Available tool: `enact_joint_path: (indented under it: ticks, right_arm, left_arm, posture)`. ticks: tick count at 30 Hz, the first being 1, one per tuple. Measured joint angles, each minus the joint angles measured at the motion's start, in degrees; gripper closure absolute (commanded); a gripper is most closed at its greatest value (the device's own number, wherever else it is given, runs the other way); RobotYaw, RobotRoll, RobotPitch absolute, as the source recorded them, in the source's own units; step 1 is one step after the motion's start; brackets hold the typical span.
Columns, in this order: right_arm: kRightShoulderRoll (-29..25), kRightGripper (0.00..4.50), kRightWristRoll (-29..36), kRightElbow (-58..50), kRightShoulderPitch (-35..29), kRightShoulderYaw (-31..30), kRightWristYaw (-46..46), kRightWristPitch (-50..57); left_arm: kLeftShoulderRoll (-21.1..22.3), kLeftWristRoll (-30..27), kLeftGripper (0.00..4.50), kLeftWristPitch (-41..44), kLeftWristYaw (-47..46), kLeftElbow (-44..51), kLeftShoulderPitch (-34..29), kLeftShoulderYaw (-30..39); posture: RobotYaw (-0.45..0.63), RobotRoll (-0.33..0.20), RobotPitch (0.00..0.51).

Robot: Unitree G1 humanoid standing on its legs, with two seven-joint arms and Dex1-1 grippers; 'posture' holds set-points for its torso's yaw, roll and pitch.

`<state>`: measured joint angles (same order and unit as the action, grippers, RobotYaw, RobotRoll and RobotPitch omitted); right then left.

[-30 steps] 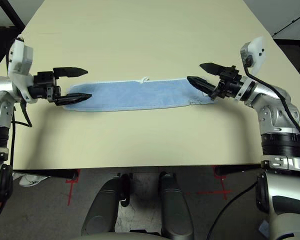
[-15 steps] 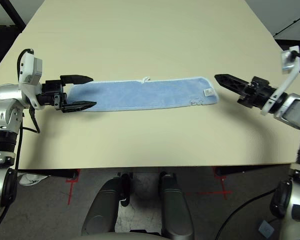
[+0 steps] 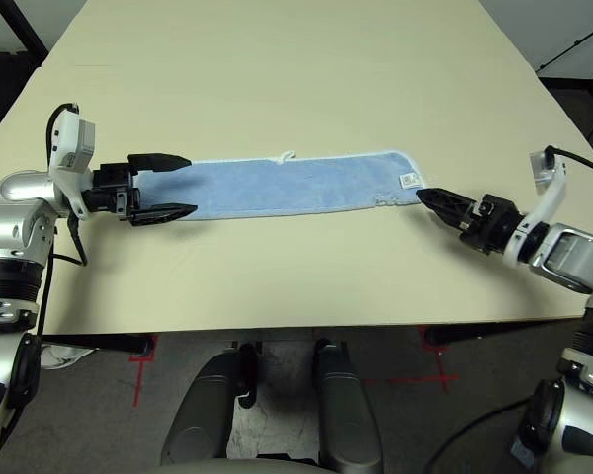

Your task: Fold the towel and set it aside.

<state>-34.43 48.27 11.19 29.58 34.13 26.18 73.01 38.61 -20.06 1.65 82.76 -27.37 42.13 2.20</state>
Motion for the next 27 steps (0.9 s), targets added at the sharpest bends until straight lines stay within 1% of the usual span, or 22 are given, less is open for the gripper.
enact_joint_path:
  ticks: [4, 11, 14, 16, 17, 24, 27]
  right_arm:
    - [2.8, 0.0, -2.6, 3.4, 2.8, -2.0, -2.3, -4.7]
    - [3.8, 0.0, -3.9, 5.4, 4.2, -2.1, -3.6, -9.0]
    - [4.6, 0.6, -3.9, 5.4, 4.2, -2.0, -4.5, -9.7]
    - [5.4, 1.29, -3.9, 5.3, 4.0, -2.0, -5.3, -9.8]
    - [5.8, 1.74, -3.8, 5.1, 3.7, -2.0, -5.7, -9.8]
    - [7.1, 4.48, -2.6, 2.4, 1.3, -0.2, -8.4, -10.0]
    - [7.8, 4.48, -2.1, 0.9, 0.5, 0.5, -9.8, -10.0]
  left_arm:
    - [0.0, 0.0, 0.03, 0.4, -0.4, 0.4, 0.0, -0.1]
    - [0.5, 0.0, 0.03, 1.2, -0.7, 2.1, -0.5, -0.1]
    - [0.5, 0.0, 0.0, 1.5, -1.0, 2.2, -0.8, -0.1]
    - [0.5, 0.0, 0.0, 1.6, -1.0, 2.2, -0.9, -0.1]
    - [0.5, 0.0, 0.0, 1.7, -1.0, 2.3, -0.9, -0.1]
    - [0.5, 0.0, 0.0, 2.0, -1.0, 2.4, -0.9, -0.1]
    - [0.6, 0.0, 0.0, 2.0, -1.0, 2.4, -0.9, -0.1]
  posture:
    - [0.05, 0.0, 0.224]
    - [0.05, 0.0, 0.22]
    - [0.05, 0.0, 0.218]
    - [0.05, 0.0, 0.217]
    - [0.05, 0.0, 0.217]
    - [0.04, 0.0, 0.216]
    - [0.04, 0.0, 0.217]
